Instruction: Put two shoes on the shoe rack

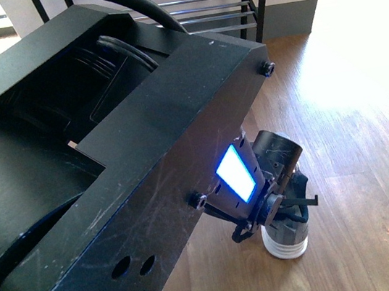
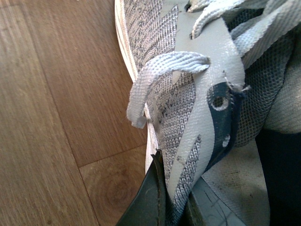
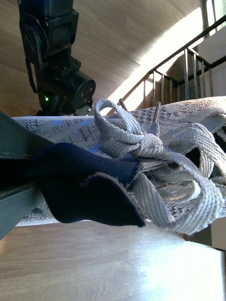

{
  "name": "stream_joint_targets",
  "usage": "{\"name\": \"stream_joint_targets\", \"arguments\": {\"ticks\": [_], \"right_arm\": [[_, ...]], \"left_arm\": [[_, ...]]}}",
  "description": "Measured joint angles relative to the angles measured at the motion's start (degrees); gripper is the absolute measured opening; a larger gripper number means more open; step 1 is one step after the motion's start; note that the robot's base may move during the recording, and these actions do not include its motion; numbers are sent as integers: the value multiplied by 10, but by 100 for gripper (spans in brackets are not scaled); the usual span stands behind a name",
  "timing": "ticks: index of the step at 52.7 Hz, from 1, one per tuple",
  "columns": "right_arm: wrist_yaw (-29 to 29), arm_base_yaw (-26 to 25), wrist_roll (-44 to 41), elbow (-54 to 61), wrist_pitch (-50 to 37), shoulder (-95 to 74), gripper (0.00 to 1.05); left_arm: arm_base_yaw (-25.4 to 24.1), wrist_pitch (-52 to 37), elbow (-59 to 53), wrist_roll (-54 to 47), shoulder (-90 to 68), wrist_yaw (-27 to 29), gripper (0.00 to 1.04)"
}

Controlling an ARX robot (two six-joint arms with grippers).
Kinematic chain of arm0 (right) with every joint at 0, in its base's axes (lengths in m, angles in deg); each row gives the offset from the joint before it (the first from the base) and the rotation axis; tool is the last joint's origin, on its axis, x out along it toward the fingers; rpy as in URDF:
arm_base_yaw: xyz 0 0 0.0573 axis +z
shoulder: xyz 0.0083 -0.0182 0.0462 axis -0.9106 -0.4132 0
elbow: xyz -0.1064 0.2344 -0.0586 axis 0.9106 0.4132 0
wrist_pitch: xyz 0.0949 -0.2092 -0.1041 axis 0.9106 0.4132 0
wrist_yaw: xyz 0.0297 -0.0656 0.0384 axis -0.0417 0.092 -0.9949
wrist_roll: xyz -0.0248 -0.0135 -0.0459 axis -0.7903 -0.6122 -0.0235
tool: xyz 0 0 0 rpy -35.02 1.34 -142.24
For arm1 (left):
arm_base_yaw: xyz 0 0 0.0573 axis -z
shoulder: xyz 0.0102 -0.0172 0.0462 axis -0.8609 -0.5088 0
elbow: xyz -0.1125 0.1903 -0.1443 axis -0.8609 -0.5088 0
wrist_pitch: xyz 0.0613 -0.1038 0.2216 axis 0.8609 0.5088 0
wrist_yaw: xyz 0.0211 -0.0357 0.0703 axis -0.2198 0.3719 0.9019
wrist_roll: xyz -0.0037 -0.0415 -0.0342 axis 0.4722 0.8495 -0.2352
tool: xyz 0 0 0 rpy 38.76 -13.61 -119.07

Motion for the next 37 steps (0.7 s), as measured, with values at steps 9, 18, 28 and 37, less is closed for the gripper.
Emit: {"name": "stream_joint_targets", "arguments": {"ticks": [9,18,28,37], "right_arm": [[0,0,0,0,0,0,2],[0,0,0,0,0,0,2],[0,0,0,0,0,0,2],[2,0,0,1,0,0,2]], "left_arm": [[1,-31,-10,33,0,38,2],[3,-67,-19,64,0,88,2],[9,-58,-40,93,18,130,2],[39,71,-467,141,312,195,2]]}}
